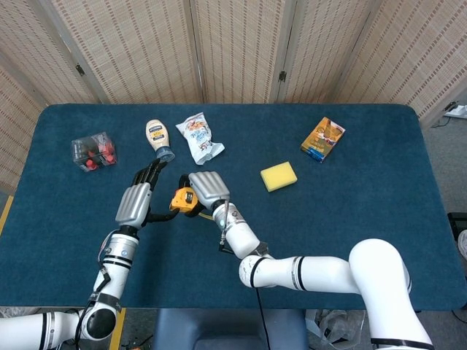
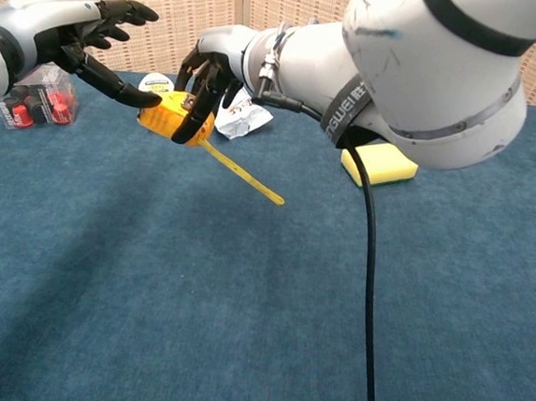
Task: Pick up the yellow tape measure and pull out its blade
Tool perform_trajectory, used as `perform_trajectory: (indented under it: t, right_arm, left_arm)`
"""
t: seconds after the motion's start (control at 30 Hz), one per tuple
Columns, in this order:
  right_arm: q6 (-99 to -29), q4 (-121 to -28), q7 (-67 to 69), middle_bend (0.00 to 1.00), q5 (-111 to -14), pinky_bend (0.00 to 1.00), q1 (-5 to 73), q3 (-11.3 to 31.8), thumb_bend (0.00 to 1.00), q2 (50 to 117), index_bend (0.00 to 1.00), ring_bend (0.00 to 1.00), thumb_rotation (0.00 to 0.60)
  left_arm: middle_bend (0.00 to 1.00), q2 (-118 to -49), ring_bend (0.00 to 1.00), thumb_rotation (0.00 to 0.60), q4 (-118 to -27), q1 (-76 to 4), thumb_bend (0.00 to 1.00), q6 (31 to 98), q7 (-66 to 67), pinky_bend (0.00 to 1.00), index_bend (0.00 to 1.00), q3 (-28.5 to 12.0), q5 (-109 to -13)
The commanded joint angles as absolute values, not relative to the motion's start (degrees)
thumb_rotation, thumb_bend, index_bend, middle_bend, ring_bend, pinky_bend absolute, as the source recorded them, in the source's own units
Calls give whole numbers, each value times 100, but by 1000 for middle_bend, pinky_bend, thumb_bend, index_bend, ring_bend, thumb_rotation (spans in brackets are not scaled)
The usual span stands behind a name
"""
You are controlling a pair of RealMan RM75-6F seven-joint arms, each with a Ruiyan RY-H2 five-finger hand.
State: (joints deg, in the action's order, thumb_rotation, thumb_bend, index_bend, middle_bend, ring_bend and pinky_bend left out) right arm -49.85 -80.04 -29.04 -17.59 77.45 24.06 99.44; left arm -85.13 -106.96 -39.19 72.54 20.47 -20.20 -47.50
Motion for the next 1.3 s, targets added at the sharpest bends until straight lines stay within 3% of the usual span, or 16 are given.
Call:
perform_trajectory:
  t: [0.03, 0.67, 1.0, 1.3]
  right_arm:
    - [-4971, -7975, -2878, 542, -1770, 236, 7755, 2413, 182, 9961, 609, 460, 600]
    - [-4911, -7859, -2823, 542, -1759, 236, 7821, 2418, 183, 10024, 609, 467, 600]
    - [-4850, -7855, -2772, 542, -1791, 236, 7805, 2401, 183, 9983, 609, 472, 600]
    - [-4855, -7897, -2769, 542, -1791, 236, 7795, 2366, 183, 9927, 609, 481, 600]
  left_arm:
    - [0, -8506, 0, 565, -10688, -3906, 243, 7267, 2027, 45, 0, -2010, -4751]
    - [0, -8545, 0, 565, -10556, -3937, 245, 7234, 2058, 44, 0, -1964, -4630]
    - [0, -8549, 0, 564, -10490, -3933, 334, 7240, 2042, 44, 0, -1984, -4537]
    - [0, -8473, 0, 568, -10501, -3906, 346, 7245, 2053, 44, 0, -1977, -4500]
